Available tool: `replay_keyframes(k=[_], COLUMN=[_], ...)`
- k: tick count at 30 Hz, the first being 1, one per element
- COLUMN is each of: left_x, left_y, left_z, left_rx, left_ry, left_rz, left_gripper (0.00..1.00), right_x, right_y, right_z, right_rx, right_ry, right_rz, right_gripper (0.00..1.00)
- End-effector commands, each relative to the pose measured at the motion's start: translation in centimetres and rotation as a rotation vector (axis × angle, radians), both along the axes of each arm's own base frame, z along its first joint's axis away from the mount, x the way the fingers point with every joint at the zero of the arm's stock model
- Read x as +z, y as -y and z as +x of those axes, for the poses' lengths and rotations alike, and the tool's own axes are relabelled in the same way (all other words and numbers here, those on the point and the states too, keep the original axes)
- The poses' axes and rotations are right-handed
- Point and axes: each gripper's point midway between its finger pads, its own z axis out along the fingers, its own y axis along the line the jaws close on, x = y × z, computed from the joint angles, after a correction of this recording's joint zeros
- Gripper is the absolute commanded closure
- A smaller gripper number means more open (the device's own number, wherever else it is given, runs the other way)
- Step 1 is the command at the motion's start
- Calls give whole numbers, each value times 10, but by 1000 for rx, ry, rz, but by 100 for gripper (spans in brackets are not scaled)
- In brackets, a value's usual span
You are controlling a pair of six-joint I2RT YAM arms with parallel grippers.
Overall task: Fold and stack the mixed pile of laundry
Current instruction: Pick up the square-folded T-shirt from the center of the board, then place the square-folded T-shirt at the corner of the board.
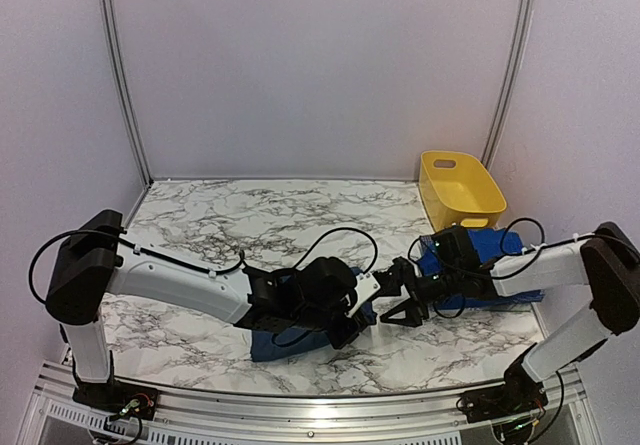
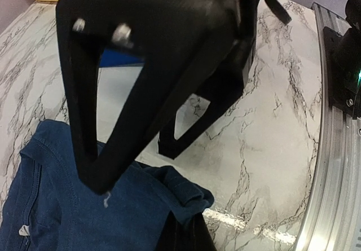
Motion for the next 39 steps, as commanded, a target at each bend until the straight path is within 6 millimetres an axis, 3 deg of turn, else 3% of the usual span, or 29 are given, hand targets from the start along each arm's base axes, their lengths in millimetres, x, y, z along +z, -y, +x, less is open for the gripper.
replay_keyframes(k=[1,4,10,18,19,22,24,29,31,34,39], left_x=[36,42,39,32,32,33,37,54,62,74,71], left_y=[3,2,0,-4,-4,-7,-11,-32,-44,-63,-93], left_z=[1,1,-4,-5,-5,-2,0,16,24,37,56], left_rx=[4,5,-3,-4,-3,13,34,143,186,229,281], left_ry=[31,35,49,60,63,72,80,95,86,45,-20], left_rz=[-96,-111,-105,-92,-93,-88,-93,-79,-90,-121,-117], left_gripper=[100,100,100,100,100,100,90,22,2,1,1], right_x=[4,-3,-10,-46,-49,-52,-50,-38,-28,-10,20], right_y=[-26,-29,-48,-64,-63,-61,-60,-45,-37,-25,0], right_z=[13,21,39,48,49,47,47,40,39,40,46], right_rx=[11,-12,-49,-28,-27,-10,23,100,125,166,242], right_ry=[-13,-22,-54,-97,-93,-87,-56,19,62,149,286], right_rz=[23,0,34,-46,-59,-87,-119,-243,-290,-374,-543], right_gripper=[17,22,45,54,59,86,100,100,100,100,100])
